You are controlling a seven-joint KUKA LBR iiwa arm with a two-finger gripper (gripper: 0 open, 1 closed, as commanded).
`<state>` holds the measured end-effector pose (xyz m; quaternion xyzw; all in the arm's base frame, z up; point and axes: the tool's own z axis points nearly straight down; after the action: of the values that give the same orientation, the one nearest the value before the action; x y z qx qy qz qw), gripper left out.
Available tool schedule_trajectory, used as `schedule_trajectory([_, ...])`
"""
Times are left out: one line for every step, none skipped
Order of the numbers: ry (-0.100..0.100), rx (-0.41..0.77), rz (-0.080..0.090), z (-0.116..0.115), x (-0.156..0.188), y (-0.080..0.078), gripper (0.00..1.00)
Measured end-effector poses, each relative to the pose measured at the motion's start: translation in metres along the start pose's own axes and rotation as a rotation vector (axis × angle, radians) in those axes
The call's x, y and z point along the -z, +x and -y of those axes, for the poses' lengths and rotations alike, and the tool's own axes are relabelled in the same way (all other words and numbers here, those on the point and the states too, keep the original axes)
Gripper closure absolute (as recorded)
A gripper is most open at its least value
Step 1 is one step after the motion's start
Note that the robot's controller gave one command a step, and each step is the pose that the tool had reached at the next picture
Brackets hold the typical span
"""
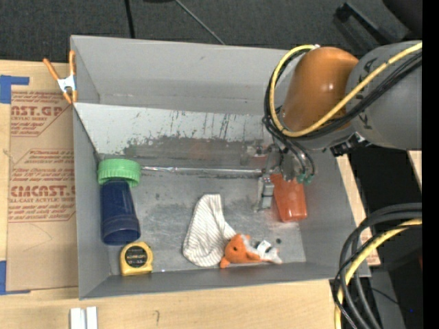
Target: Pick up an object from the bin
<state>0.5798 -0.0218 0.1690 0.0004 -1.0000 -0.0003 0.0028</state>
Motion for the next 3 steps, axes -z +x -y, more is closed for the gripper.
schedule_trajectory([0.0, 0.0, 0.008, 0.0, 0.005, -0.002, 0.0])
schedule_trajectory([0.001, 0.028, 0.007, -0.016, 0.012, 0.012, 0.0])
schedule_trajectory([0.001, 0.052, 0.008, -0.03, 0.029, 0.018, 0.0])
